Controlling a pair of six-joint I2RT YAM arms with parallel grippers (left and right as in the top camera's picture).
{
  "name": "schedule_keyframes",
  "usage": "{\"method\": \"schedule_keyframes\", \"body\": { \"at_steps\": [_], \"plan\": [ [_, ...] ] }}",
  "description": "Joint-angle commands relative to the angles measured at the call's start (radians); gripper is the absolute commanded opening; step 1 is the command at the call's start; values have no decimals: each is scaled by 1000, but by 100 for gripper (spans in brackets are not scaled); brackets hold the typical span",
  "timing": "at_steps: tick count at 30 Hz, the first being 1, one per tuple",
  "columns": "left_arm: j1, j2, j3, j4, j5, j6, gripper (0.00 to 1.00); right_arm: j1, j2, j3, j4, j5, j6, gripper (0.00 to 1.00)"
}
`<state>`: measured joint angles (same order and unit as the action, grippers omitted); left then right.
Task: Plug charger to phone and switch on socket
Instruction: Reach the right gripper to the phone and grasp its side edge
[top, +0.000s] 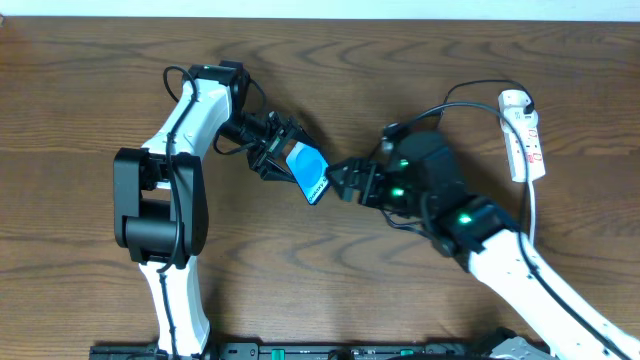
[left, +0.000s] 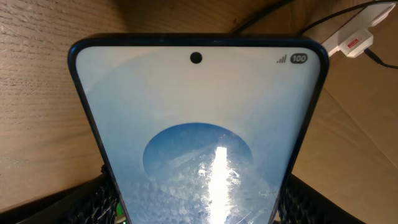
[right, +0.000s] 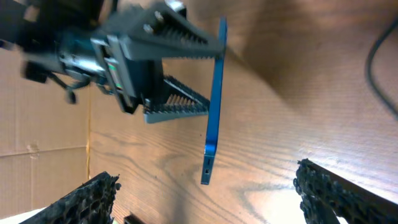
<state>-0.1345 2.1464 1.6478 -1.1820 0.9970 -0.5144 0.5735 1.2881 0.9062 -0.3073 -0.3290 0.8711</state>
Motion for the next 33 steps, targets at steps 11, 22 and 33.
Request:
{"method": "schedule_keyframes", "body": {
  "at_steps": [11, 22, 33],
  "plan": [
    [0, -32, 4, -11, 43, 24, 59, 197, 194, 15, 130, 399, 265, 74],
    [0, -32, 3, -10, 43, 24, 59, 207, 305, 15, 306, 387, 270, 45],
    [0, -32, 3, -10, 42, 24, 59, 210, 306, 15, 314, 346, 270, 9]
  ]
}}
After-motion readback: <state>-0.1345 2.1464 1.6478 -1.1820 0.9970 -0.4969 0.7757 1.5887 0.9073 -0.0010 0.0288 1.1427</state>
